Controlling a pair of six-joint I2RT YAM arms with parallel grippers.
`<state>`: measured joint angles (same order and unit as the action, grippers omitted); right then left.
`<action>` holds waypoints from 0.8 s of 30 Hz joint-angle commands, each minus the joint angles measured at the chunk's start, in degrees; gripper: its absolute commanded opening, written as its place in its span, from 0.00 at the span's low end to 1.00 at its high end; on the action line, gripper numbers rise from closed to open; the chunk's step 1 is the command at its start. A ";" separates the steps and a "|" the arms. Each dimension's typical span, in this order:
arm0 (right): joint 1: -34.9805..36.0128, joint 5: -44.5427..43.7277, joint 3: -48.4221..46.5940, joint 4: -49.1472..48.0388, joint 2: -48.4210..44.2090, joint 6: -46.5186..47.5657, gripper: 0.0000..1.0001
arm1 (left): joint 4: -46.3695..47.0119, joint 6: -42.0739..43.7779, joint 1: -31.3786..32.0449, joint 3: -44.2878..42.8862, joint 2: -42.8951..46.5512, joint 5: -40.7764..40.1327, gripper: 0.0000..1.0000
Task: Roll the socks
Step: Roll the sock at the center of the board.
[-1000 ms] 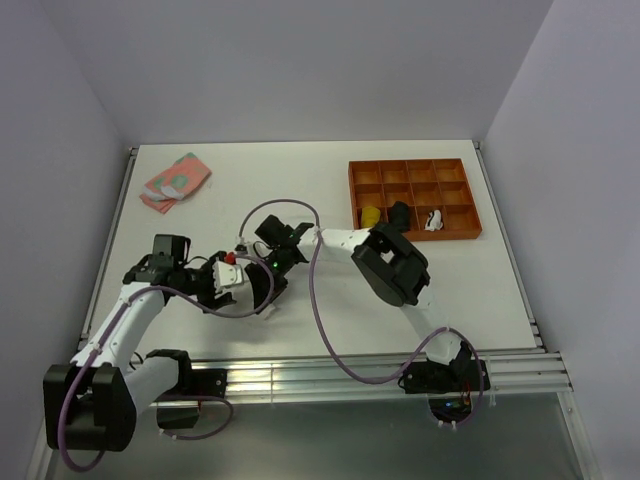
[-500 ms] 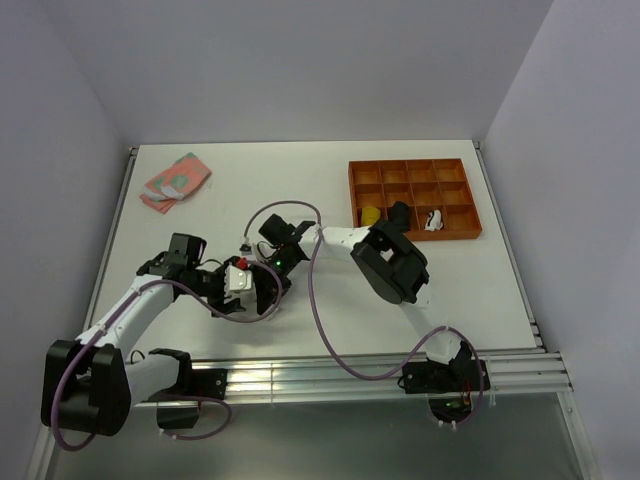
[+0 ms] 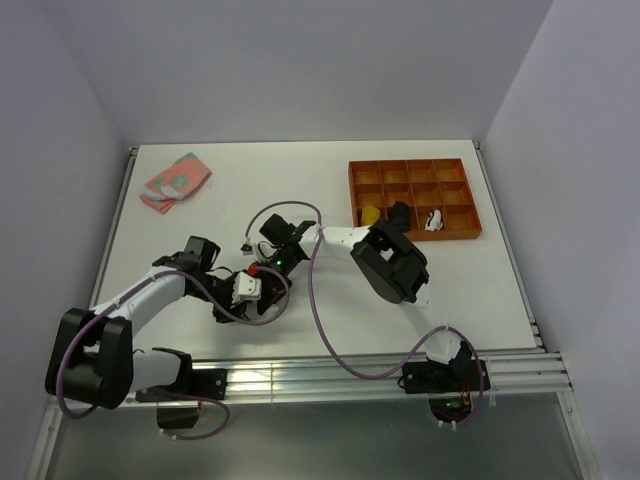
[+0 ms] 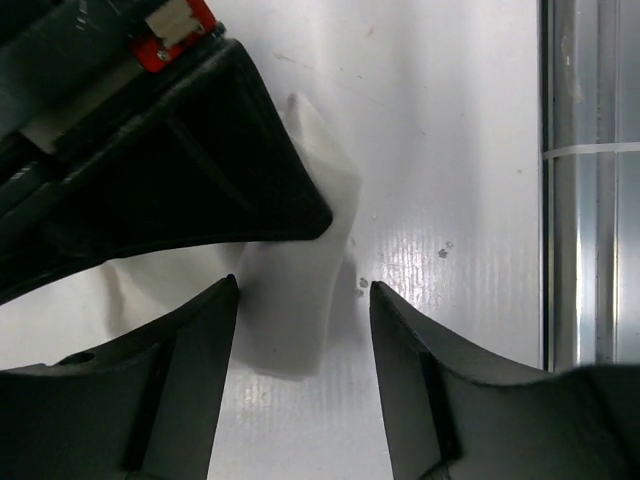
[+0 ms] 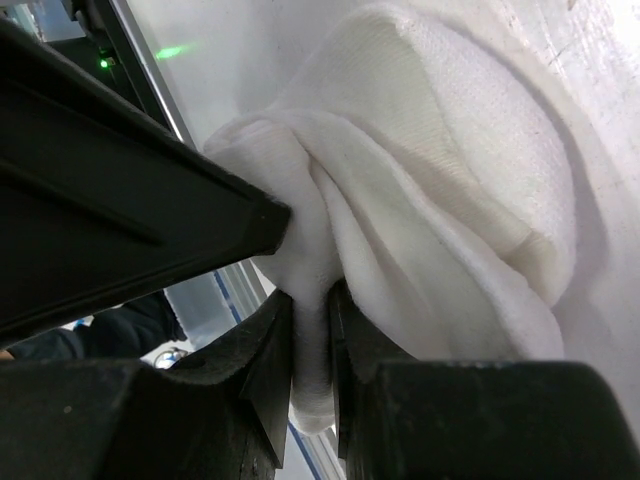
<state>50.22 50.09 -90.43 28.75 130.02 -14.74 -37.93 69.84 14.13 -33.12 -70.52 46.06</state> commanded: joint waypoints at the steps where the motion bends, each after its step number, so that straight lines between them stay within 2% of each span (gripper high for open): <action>1: -0.56 -9.57 2.80 5.35 3.93 1.91 0.23 | -2.58 1.35 0.90 -2.82 -3.46 0.52 0.58; 3: -0.56 -9.57 3.33 4.82 3.58 1.56 0.23 | -4.69 1.70 0.99 -4.84 -5.58 0.61 0.50; 7: -0.47 -9.92 5.00 3.24 2.61 1.12 0.24 | -6.27 0.04 0.99 -8.00 -10.86 0.96 0.44; 9: -0.47 -10.36 6.83 1.32 1.13 0.24 0.24 | -6.98 -0.50 0.99 -8.80 -12.61 0.96 0.36; 15: -0.56 -14.66 10.80 -2.21 -3.62 -2.92 0.33 | -9.43 -1.20 1.07 -11.08 -16.22 1.22 0.14; 17: -0.56 -18.00 12.73 -4.13 -7.03 -4.24 0.41 | -10.14 -1.38 1.07 -11.87 -17.19 1.40 0.06; 19: -0.56 -20.45 16.42 -7.30 -9.77 -5.55 0.48 | -11.10 -1.73 1.07 -12.66 -18.68 1.40 0.03; 24: -0.56 -26.79 25.63 -14.06 -19.61 -8.19 0.52 | -14.00 -1.64 1.07 -14.77 -22.63 1.40 0.00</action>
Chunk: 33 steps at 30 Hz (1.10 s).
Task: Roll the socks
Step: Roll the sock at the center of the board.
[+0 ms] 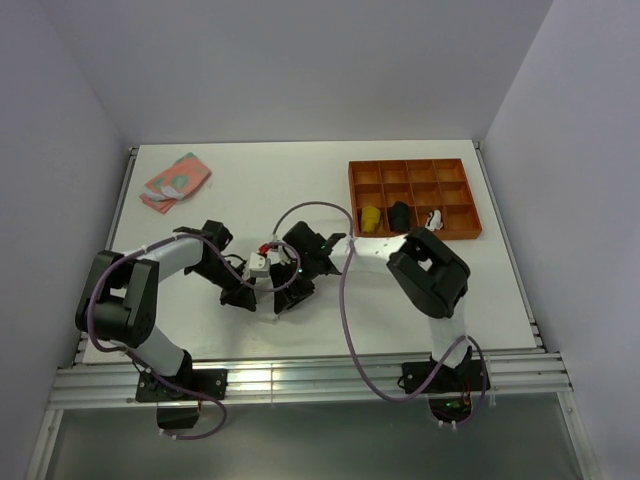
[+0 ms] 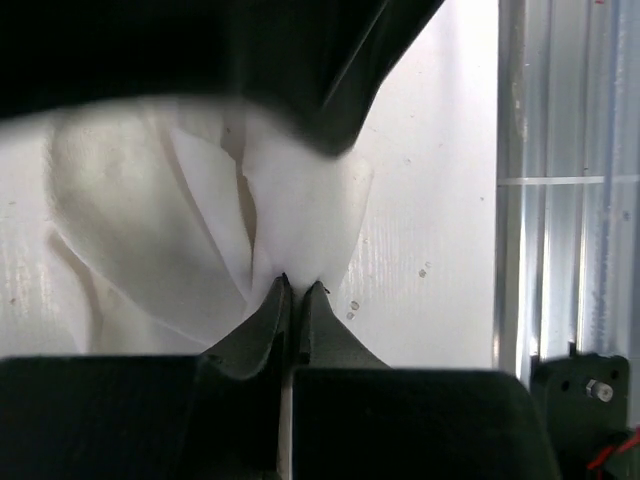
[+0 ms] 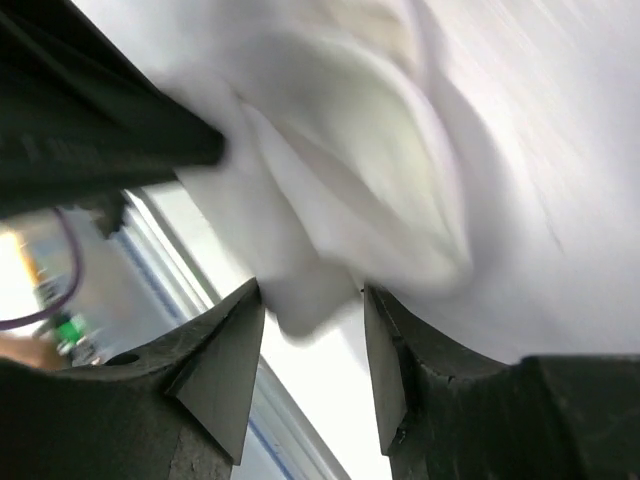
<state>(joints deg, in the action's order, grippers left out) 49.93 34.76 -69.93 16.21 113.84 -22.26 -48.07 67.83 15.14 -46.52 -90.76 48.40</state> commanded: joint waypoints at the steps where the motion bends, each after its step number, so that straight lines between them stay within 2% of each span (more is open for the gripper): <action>1: -0.36 -12.52 6.55 -2.49 -4.67 -1.64 0.53 | -5.17 0.98 0.07 -2.16 -3.19 -1.03 0.00; 8: -0.19 -21.04 19.54 -11.17 -17.76 -6.38 0.54 | -9.40 -0.33 0.07 -5.77 -8.81 -3.40 0.00; 13: -0.01 -31.30 28.61 -15.94 -29.45 -9.20 0.55 | -10.98 -5.24 0.07 -9.72 -11.28 -5.34 0.00; 15: 1.56 -34.66 31.24 -17.68 -35.51 -8.77 0.55 | -11.95 -7.09 -0.02 -11.56 -12.24 -5.69 0.00; 17: 5.15 -41.59 31.96 -18.14 -40.42 -7.45 0.56 | -14.05 -8.94 0.07 -13.23 -14.17 -5.16 0.00; 19: 8.24 -46.07 31.44 -18.05 -42.12 -5.70 0.57 | -17.29 -10.17 0.07 -16.05 -15.84 -4.64 0.00; 22: 14.83 -50.22 27.76 -16.91 -40.81 -2.11 0.57 | -19.42 -12.18 0.16 -18.51 -18.57 -3.75 0.00; 24: 19.82 -54.53 23.64 -15.69 -36.60 0.19 0.57 | -19.86 -13.25 0.33 -19.56 -19.71 -4.10 0.00; 30: 25.03 -60.85 11.94 -12.95 -21.13 10.37 0.57 | -21.00 -16.85 1.12 -21.24 -23.67 -4.11 0.00; 33: 25.83 -59.73 9.82 -14.88 -16.20 14.77 0.58 | -21.45 -17.21 1.30 -21.85 -25.43 -4.63 0.00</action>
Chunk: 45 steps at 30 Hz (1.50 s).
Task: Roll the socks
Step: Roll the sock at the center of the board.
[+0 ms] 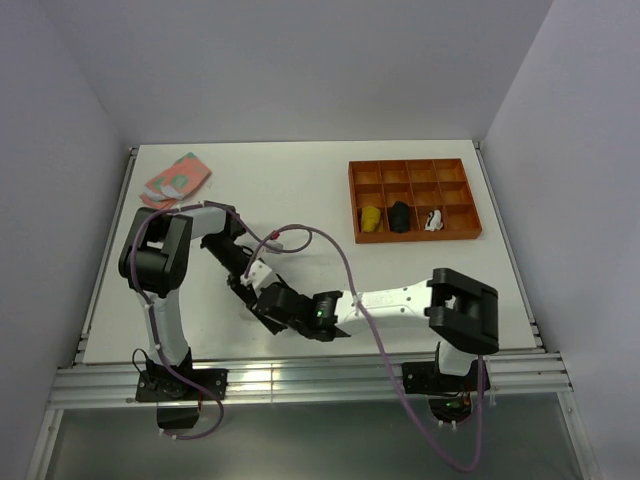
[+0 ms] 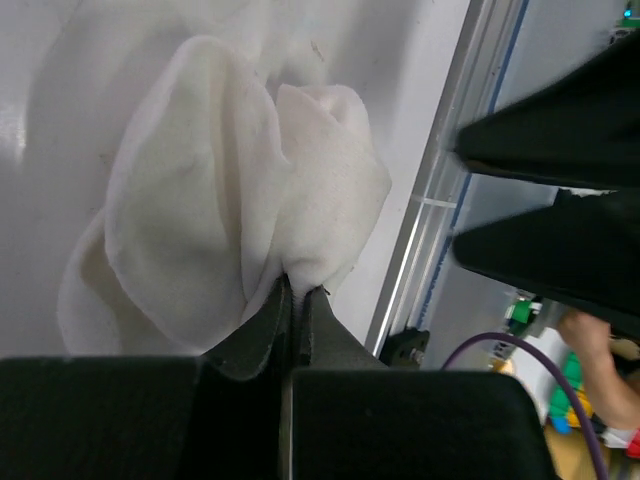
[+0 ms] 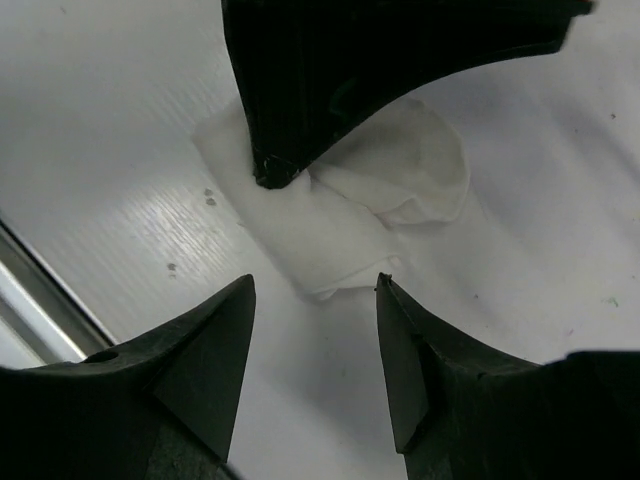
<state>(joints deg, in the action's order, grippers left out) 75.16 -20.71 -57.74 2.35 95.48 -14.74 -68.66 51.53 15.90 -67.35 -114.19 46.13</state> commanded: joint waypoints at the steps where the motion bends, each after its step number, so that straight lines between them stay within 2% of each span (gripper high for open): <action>1: 0.69 -3.64 -2.38 -1.73 3.21 8.05 0.59 | -0.86 -0.90 0.53 -1.11 -2.17 -2.53 0.00; 5: 0.69 -1.71 -1.42 -4.37 3.83 11.13 0.62 | -2.35 -0.20 0.53 -2.08 -3.66 -2.97 0.00; 15: 2.19 2.34 -1.86 -4.02 4.80 14.13 0.62 | -7.27 3.49 0.45 -4.45 -8.59 -1.66 0.00; 31: 4.03 2.43 -4.58 -4.10 11.56 16.59 0.61 | -9.73 5.16 0.53 -5.25 -10.70 -1.39 0.00; 34: 3.68 0.68 -5.37 -3.76 13.06 16.33 0.56 | -9.82 5.86 0.53 -4.37 -10.18 -1.39 0.00; 36: 3.07 0.58 -5.28 -3.58 13.41 15.80 0.45 | -9.82 6.39 0.53 -4.10 -9.74 -1.31 0.00; 37: 2.72 1.10 -4.24 -4.28 13.15 15.45 0.34 | -9.82 6.39 0.45 -3.93 -9.30 -1.30 0.00; 40: 1.58 2.60 -2.56 -5.16 11.31 14.83 0.19 | -9.82 6.48 0.53 -3.58 -9.03 -1.22 0.00; 44: 1.13 5.14 -2.91 -3.41 10.78 13.79 0.15 | -9.30 6.66 0.53 -4.01 -7.37 0.54 0.04; 45: 0.87 6.02 -2.91 -3.14 10.34 13.17 0.14 | -8.86 6.39 0.36 -4.10 -6.58 1.93 0.07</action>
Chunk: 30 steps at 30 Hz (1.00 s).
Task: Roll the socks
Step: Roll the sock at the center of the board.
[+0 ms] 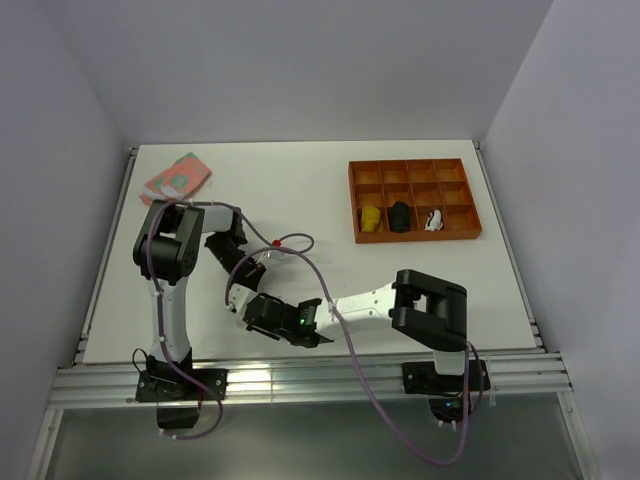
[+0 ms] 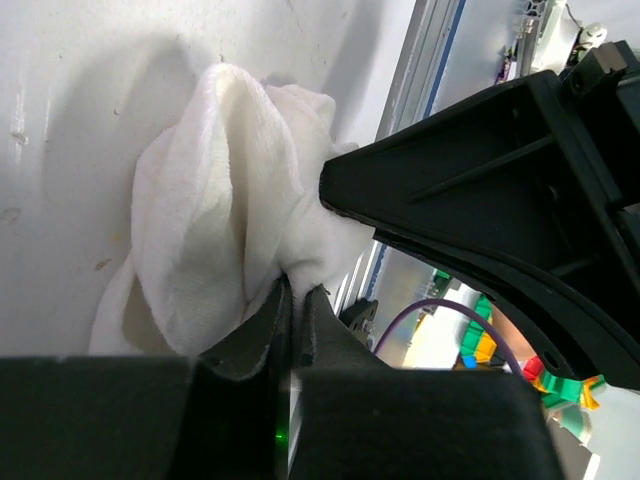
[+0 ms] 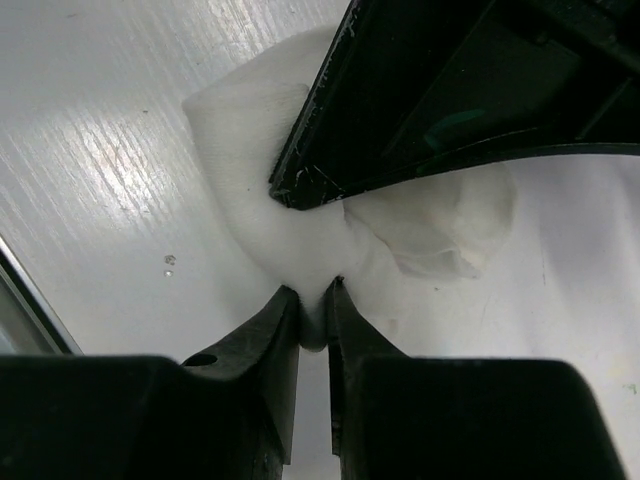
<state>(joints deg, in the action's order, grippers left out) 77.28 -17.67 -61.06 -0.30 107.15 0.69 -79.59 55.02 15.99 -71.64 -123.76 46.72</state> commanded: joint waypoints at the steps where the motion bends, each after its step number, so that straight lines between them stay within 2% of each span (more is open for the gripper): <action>1: -1.42 3.95 0.41 -0.15 -1.51 -2.53 0.12 | 3.03 2.11 0.27 -0.25 4.92 1.97 0.10; 5: -2.57 7.73 0.59 2.84 -2.56 -4.29 0.09 | 10.05 -3.59 -0.43 -0.26 10.55 4.43 0.19; 6: -3.00 9.31 0.68 3.37 -2.82 -4.55 0.09 | 11.03 -4.39 -0.61 -0.17 11.52 5.04 0.24; 9: -4.23 11.34 0.59 5.65 -3.18 -5.52 0.09 | 12.18 -5.46 -1.83 -0.43 14.16 8.03 0.28; 14: -5.46 15.82 -0.20 8.82 -3.70 -6.75 0.09 | 18.84 -12.29 -5.08 0.35 17.76 11.63 0.29; 17: -6.52 19.23 -1.08 10.48 -3.45 -7.63 0.09 | 25.78 -17.03 -9.21 1.85 21.45 12.95 0.27; 19: -8.36 21.44 -2.48 12.24 -3.01 -8.15 0.09 | 33.66 -22.47 -13.60 4.03 25.66 13.31 0.26; 22: -11.44 26.89 -4.94 15.13 -1.51 -8.77 0.09 | 40.37 -26.54 -19.84 7.02 31.55 12.26 0.25; 24: -13.89 30.65 -7.13 16.72 -0.02 -9.12 0.09 | 42.94 -26.38 -22.65 8.17 35.24 11.12 0.27; 30: -18.47 38.93 -16.52 25.60 6.57 -9.39 0.10 | 48.74 -20.06 -23.11 16.25 45.26 6.46 0.32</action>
<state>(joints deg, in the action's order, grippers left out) 60.38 15.70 -72.47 18.31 110.17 -8.05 -35.83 32.40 -7.73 -58.43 -82.24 54.43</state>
